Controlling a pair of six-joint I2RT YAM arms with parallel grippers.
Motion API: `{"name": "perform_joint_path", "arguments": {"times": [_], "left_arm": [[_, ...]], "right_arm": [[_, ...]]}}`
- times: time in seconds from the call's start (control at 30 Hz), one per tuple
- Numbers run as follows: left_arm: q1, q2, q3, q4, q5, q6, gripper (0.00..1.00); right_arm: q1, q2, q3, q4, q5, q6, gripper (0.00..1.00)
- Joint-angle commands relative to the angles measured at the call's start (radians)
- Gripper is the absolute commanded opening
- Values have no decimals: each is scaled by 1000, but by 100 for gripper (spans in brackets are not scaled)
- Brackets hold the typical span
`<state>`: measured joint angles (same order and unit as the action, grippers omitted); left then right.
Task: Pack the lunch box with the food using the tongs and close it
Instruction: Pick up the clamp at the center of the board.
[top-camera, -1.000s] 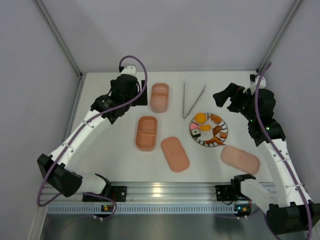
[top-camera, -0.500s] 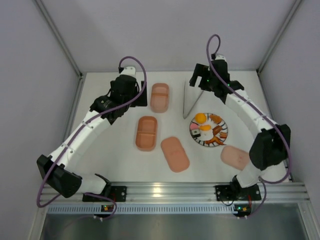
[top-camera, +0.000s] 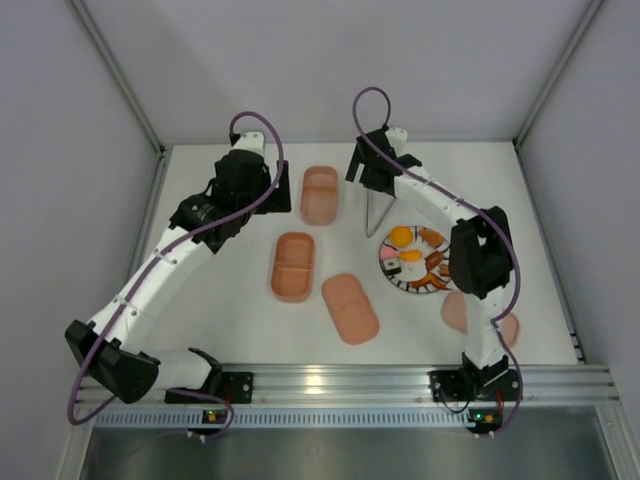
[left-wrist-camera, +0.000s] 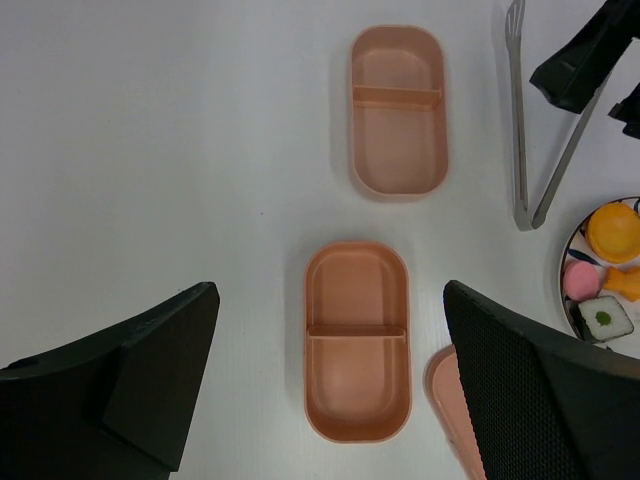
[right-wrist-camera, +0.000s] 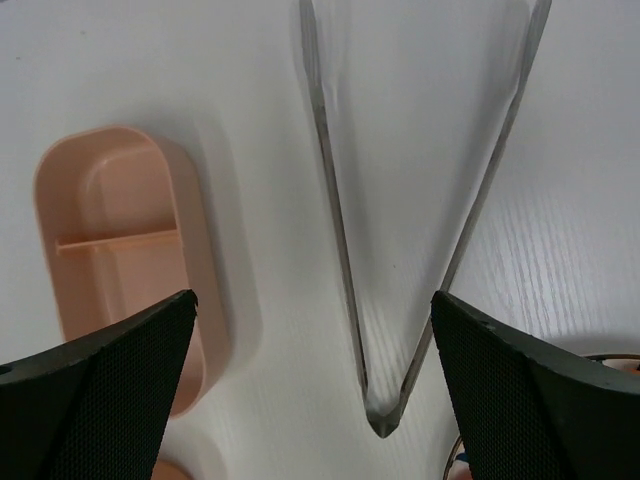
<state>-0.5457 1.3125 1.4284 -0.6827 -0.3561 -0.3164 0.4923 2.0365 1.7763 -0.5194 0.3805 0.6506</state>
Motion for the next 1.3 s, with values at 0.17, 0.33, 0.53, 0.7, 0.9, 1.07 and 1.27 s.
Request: {"name": "perform_joint_path", "arguments": {"times": [0.17, 0.33, 0.53, 0.7, 0.9, 1.07, 1.27], "left_arm": [[9, -52, -26, 0, 31, -20, 99], [13, -50, -33, 2, 42, -21, 99], [16, -50, -34, 3, 43, -19, 99], [18, -48, -40, 6, 45, -18, 99], [18, -38, -42, 9, 48, -18, 99], [24, -36, -43, 9, 49, -16, 99], [26, -35, -46, 9, 51, -16, 99]], "right_arm": [[26, 43, -35, -56, 167, 132, 100], [28, 93, -57, -19, 112, 135, 100], [26, 133, -67, 1, 103, 144, 99], [26, 159, -66, 25, 84, 135, 99], [25, 200, -49, 22, 60, 126, 99], [20, 218, -57, 22, 51, 145, 96], [6, 225, -64, 48, 52, 139, 91]]}}
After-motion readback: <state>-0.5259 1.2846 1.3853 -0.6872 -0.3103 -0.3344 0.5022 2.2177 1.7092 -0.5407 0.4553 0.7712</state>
